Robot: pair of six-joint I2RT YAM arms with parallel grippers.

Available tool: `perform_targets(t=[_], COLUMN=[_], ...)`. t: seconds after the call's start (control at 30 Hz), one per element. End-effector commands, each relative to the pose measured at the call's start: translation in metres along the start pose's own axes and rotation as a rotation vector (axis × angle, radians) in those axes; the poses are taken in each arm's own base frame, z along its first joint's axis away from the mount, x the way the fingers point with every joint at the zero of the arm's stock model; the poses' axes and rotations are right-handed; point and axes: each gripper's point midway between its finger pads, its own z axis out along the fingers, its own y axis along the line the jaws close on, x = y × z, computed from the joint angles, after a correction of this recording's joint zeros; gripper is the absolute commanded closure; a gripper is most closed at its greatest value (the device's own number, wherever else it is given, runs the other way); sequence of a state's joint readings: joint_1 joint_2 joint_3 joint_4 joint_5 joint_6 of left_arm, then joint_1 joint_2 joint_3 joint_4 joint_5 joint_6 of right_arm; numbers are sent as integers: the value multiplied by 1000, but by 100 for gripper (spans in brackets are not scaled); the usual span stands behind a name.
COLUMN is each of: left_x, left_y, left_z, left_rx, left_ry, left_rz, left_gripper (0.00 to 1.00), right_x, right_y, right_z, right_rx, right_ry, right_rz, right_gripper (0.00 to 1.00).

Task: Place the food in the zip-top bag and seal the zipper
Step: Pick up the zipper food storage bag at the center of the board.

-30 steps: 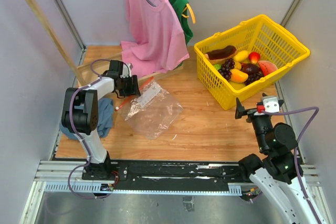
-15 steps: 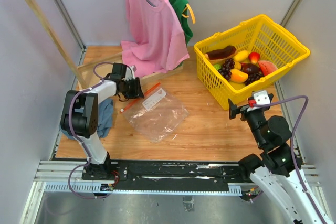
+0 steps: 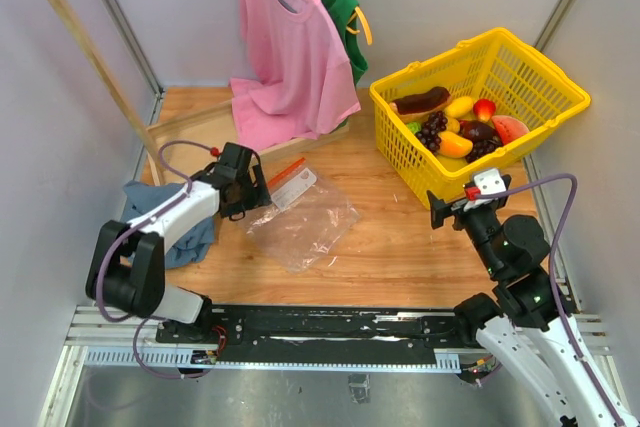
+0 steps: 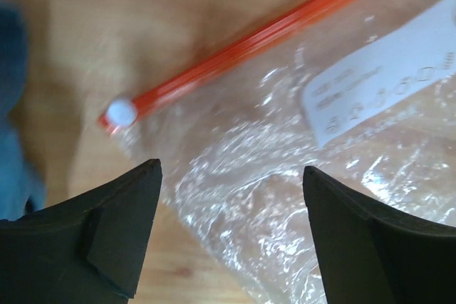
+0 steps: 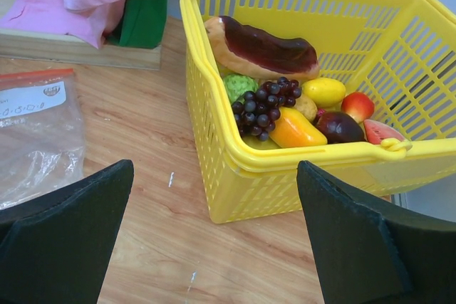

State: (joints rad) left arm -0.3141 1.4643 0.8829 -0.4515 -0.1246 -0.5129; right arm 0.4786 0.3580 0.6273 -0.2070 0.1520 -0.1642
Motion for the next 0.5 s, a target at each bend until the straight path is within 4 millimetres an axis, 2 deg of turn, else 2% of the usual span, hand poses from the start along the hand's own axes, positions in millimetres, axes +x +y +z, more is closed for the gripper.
perform_targets(t=[0.0, 0.1, 0.23, 0.47], left_x=[10, 23, 37, 44], left_y=[33, 37, 40, 40], left_z=[-19, -18, -5, 12], left_rx=[-146, -145, -171, -197], left_ry=[-85, -83, -34, 9], left_rz=[-228, -313, -331, -314], left_gripper=[15, 15, 15, 17], right_x=[-15, -17, -18, -20], right_y=[5, 7, 8, 8], right_z=[0, -1, -4, -5], right_rx=[-34, -46, -49, -55], right_ry=[-32, -38, -47, -61], right_rz=[20, 24, 29, 29], right_gripper=[2, 2, 2, 2])
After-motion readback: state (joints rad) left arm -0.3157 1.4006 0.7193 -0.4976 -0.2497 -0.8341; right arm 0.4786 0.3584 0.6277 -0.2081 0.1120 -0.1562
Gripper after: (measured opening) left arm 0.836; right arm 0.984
